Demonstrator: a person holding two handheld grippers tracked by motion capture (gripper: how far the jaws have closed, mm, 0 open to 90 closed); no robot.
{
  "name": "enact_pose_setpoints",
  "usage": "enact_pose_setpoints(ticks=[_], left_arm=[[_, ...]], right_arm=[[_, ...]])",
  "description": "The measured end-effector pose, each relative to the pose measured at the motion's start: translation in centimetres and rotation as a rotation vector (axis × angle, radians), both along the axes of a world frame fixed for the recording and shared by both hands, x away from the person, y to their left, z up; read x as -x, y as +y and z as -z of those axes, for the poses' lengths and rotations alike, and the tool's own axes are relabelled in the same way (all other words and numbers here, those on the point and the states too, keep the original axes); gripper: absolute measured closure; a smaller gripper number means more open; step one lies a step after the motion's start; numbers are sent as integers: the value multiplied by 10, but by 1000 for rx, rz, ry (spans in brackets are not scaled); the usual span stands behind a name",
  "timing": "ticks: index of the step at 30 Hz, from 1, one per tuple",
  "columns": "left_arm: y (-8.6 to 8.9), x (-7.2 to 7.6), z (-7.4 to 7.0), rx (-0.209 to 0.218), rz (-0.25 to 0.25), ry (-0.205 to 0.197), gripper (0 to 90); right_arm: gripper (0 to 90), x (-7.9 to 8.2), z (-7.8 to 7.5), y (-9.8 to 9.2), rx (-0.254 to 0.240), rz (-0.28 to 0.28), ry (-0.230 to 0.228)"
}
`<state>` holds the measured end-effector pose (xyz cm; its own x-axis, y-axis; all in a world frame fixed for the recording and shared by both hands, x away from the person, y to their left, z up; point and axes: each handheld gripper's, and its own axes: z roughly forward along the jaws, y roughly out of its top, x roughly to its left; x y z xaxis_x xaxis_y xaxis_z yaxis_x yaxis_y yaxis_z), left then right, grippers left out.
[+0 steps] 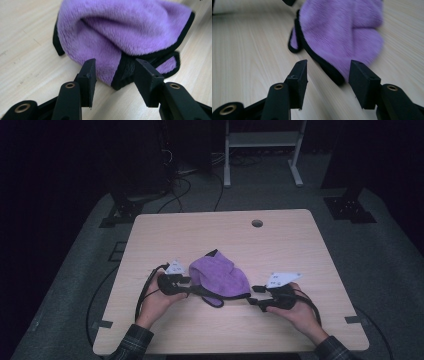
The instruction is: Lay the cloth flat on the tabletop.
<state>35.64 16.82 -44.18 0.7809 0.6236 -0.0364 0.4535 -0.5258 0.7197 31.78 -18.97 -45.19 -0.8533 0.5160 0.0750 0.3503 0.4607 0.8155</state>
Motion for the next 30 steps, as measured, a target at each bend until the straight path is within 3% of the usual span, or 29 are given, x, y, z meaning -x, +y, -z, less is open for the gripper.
enact_pose_setpoints(ticks=[1,3,5,8,10,15,17,20,25,28,30], left_arm=[[-2,-1,3,-17,1,-6,511],[-3,-1,5,-32,4,-12,505],[-6,-2,9,-49,13,-17,501],[-9,-3,11,-71,19,-25,511],[-11,-5,14,-80,18,-33,532],[-16,-8,17,-103,33,-5,698],[-17,-8,17,-105,34,0,768],[-14,-8,13,-78,26,23,842],[1,-4,0,8,15,32,856],[17,-2,-11,72,-8,22,858],[24,-3,-16,83,-26,11,859]], right_arm=[[480,-4,2,15,-8,-26,6],[476,-6,3,22,6,-36,4],[471,-12,5,42,30,-53,-23],[459,-20,4,56,2,-40,-23],[445,-25,4,64,12,-43,-32],[414,-34,8,86,4,-41,-20],[470,-36,12,93,30,-44,-21],[722,-39,11,98,53,-36,-11],[824,-41,-1,87,-9,-20,5],[860,-45,-16,67,-55,32,-8],[867,-48,-23,54,-69,62,-16]])
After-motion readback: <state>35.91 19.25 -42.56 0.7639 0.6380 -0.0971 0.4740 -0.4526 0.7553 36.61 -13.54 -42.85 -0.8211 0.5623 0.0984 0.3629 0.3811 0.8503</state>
